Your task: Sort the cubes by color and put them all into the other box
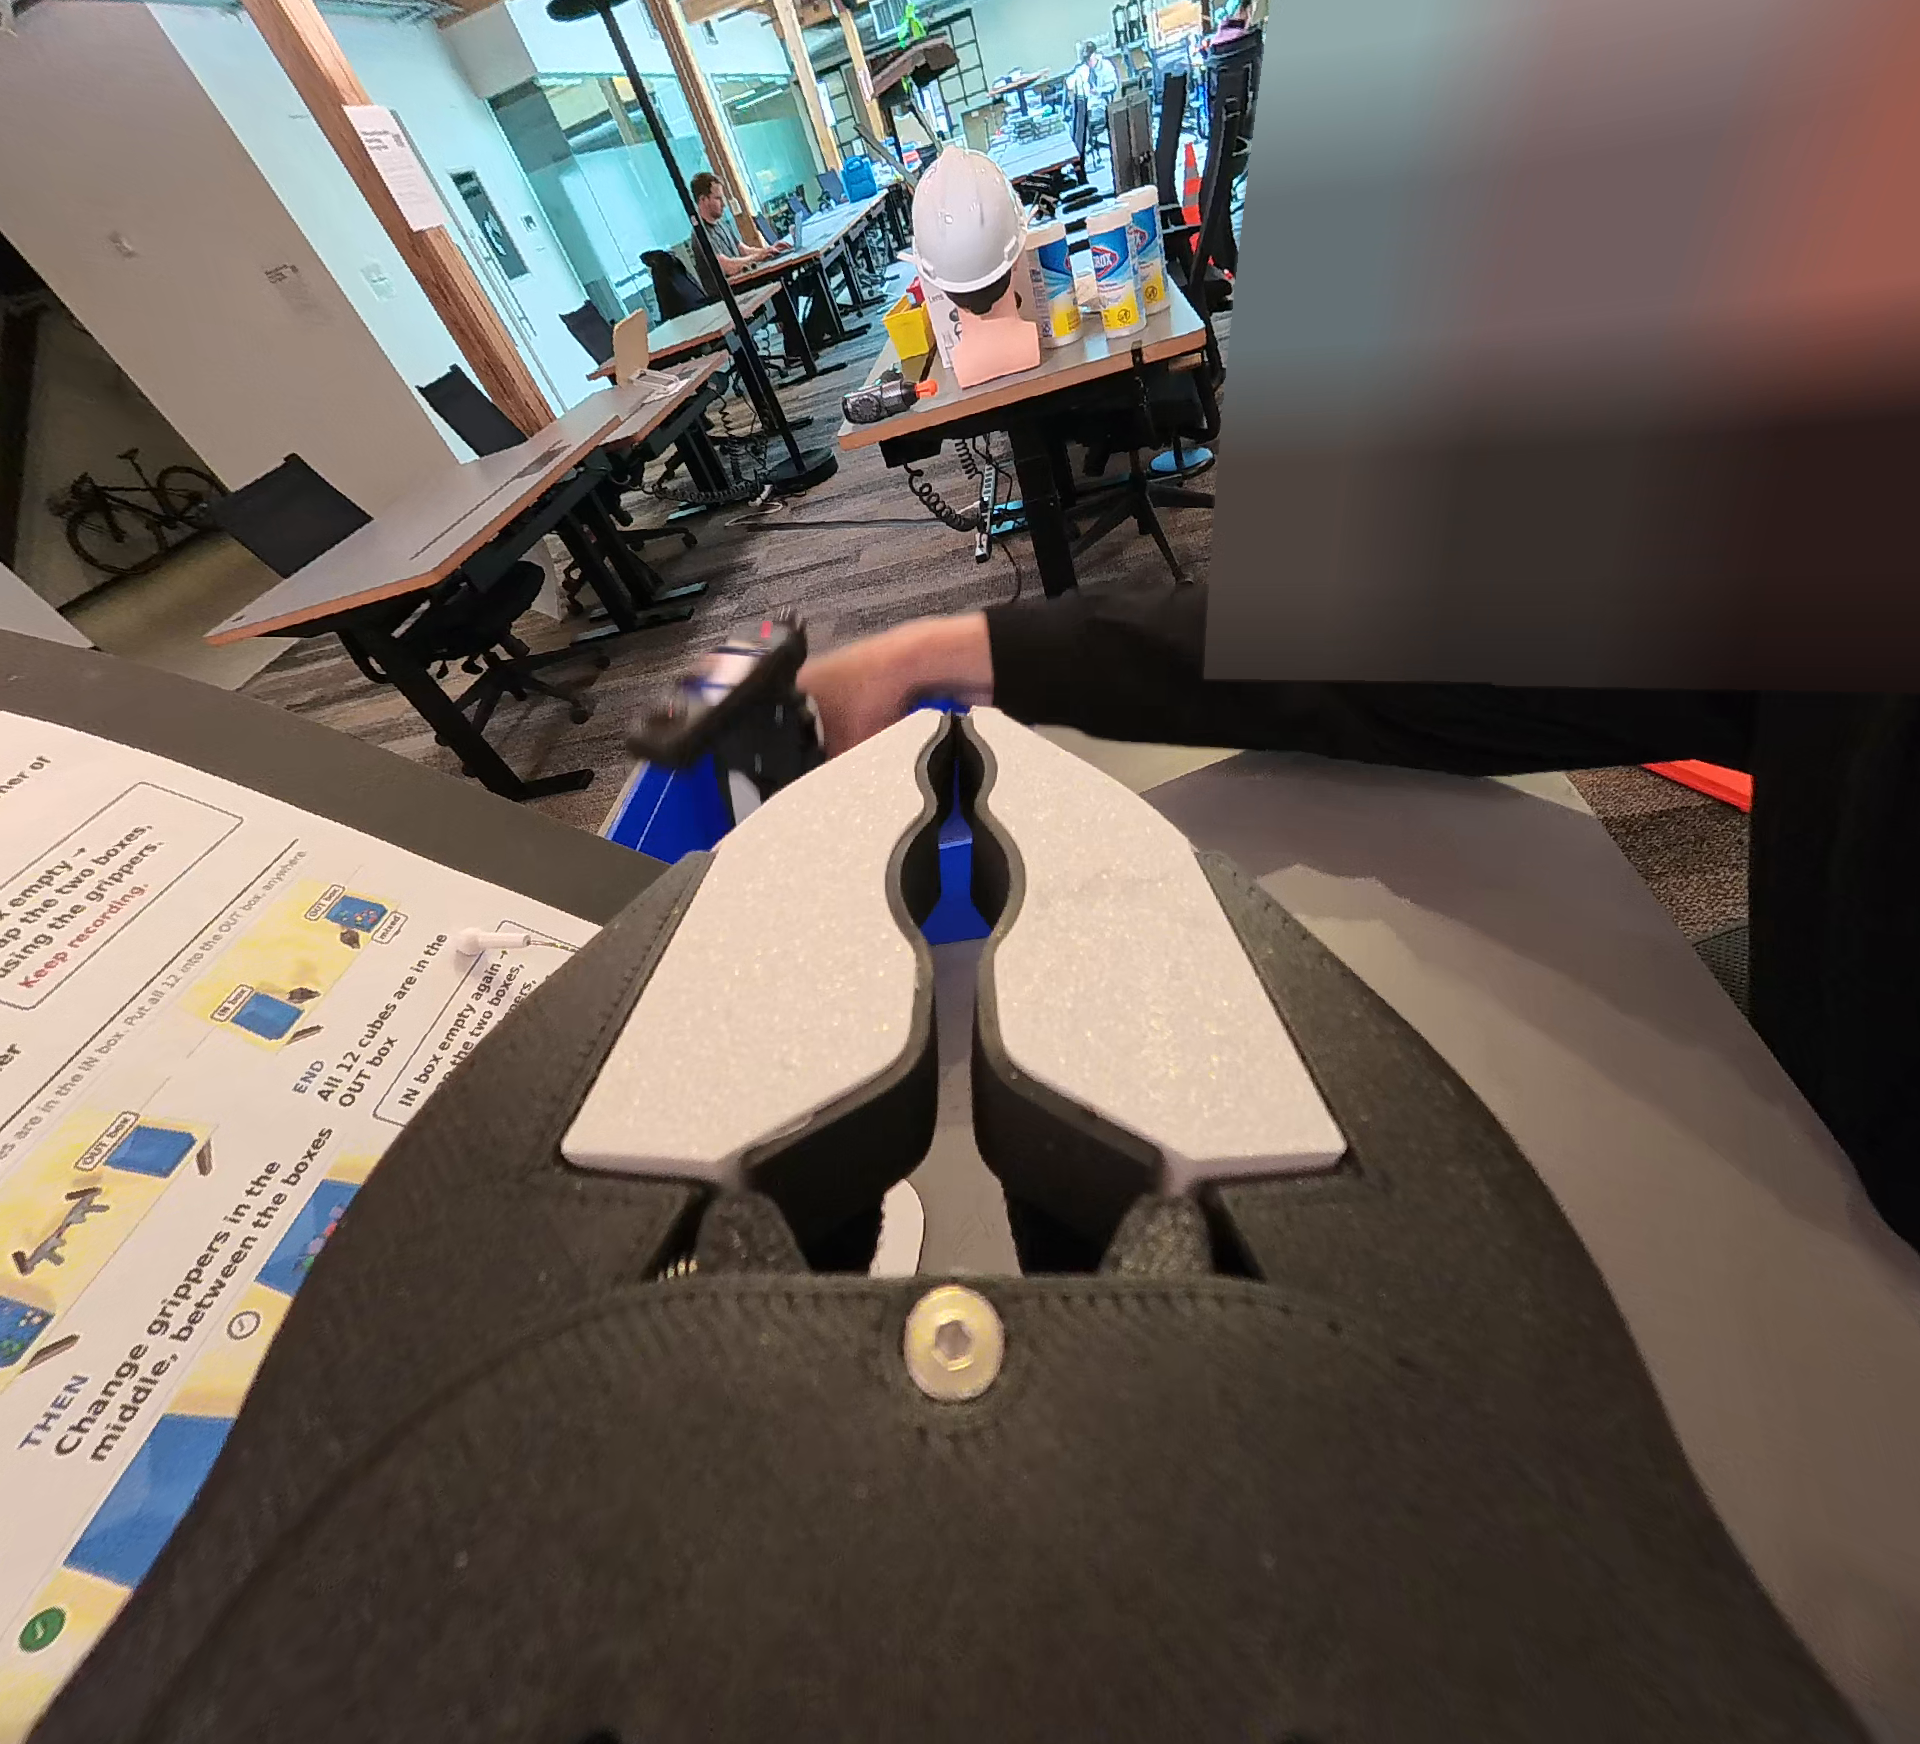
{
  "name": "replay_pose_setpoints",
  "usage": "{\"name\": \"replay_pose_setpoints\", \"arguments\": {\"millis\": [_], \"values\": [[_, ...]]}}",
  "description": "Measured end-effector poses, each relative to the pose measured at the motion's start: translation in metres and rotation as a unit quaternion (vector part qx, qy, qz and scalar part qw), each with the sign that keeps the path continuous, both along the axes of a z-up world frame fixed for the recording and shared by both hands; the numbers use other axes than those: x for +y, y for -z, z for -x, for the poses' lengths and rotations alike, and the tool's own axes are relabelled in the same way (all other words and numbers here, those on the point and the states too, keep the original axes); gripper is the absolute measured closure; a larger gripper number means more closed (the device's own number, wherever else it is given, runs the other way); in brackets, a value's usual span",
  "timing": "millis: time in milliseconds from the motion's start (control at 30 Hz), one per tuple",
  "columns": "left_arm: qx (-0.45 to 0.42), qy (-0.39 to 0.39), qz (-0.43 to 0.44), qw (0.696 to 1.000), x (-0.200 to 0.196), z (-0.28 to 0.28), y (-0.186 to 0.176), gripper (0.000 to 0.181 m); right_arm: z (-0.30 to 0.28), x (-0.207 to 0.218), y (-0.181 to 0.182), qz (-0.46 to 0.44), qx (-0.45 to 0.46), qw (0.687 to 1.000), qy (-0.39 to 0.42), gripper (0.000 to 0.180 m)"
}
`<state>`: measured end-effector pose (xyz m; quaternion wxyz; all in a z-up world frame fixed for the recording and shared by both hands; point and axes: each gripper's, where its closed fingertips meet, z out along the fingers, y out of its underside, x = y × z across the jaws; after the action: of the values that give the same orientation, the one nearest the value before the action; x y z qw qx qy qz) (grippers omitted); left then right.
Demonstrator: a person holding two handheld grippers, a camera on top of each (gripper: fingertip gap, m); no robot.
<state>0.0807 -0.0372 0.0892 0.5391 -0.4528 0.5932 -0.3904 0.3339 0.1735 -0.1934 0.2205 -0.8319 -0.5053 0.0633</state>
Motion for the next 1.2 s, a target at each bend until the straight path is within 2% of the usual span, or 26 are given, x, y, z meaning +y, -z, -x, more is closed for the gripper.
{"name": "replay_pose_setpoints", "arguments": {"millis": [33,133,200,467,733,1200], "values": [[-0.001,-0.001,0.0,1.0,0.0,0.0,0.0,0.181,-0.008,0.0,-0.014,-0.015,0.007,1.0,0.013,0.18],[-0.003,-0.001,0.0,1.0,0.001,0.001,-0.001,0.181,-0.036,0.005,-0.05,-0.057,0.01,0.996,0.064,0.18],[-0.004,0.003,0.002,1.0,0.0,0.001,-0.002,0.181,-0.058,0.013,-0.058,-0.073,-0.012,0.992,0.107,0.179],[-0.004,0.008,0.0,1.0,-0.006,0.0,-0.003,0.181,-0.083,0.042,-0.011,-0.019,-0.088,0.979,0.185,0.18],[-0.008,0.007,0.001,1.0,-0.003,0.006,-0.005,0.181,-0.096,0.057,0.022,0.031,-0.143,0.964,0.22,0.179],[-0.01,0.004,-0.004,1.0,-0.005,0.009,-0.007,0.181,-0.129,0.061,0.03,0.029,-0.268,0.932,0.245,0.179]]}}
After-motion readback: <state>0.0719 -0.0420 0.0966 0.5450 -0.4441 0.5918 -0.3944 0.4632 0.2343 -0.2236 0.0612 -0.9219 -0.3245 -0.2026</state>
